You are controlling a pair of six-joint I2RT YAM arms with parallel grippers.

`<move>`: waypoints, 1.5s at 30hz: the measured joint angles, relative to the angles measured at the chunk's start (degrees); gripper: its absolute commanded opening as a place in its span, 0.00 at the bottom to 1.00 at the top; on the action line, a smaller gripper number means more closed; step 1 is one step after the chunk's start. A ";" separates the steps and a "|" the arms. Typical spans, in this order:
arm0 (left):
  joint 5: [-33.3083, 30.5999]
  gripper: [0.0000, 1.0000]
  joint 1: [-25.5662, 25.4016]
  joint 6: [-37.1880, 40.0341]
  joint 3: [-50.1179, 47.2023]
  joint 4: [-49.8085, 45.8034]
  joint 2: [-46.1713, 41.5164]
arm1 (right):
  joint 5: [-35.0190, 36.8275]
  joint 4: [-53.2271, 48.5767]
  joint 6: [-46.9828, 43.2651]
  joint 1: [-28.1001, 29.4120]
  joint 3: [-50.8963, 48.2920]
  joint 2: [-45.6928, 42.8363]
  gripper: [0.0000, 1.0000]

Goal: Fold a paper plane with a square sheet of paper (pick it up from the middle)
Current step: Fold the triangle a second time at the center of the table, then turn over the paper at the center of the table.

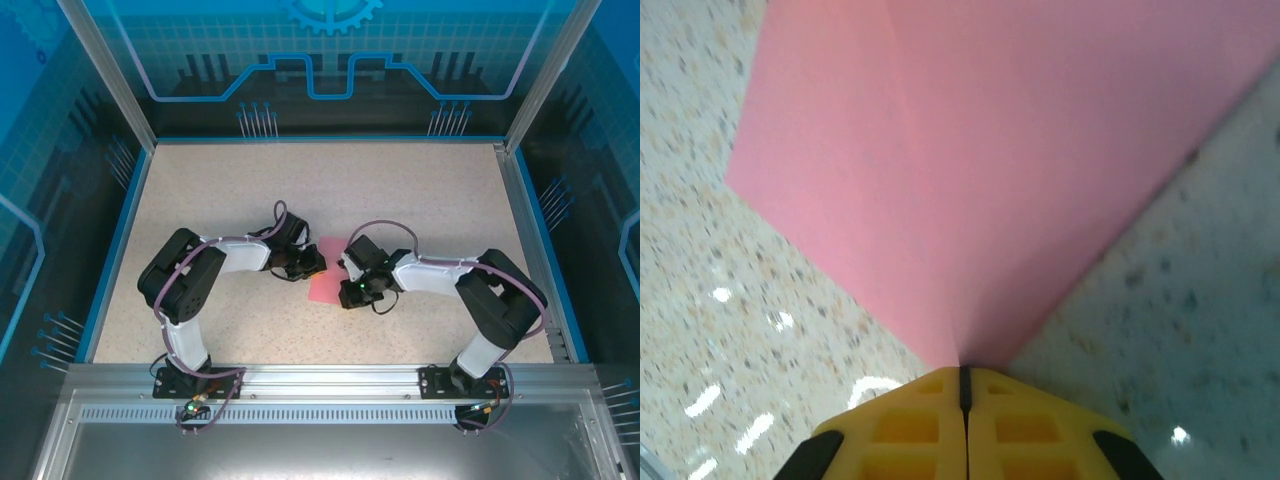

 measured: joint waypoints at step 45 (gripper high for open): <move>1.20 0.43 -1.64 -7.76 -6.10 0.22 -8.68 | -3.04 3.63 5.44 -11.52 9.46 7.26 0.08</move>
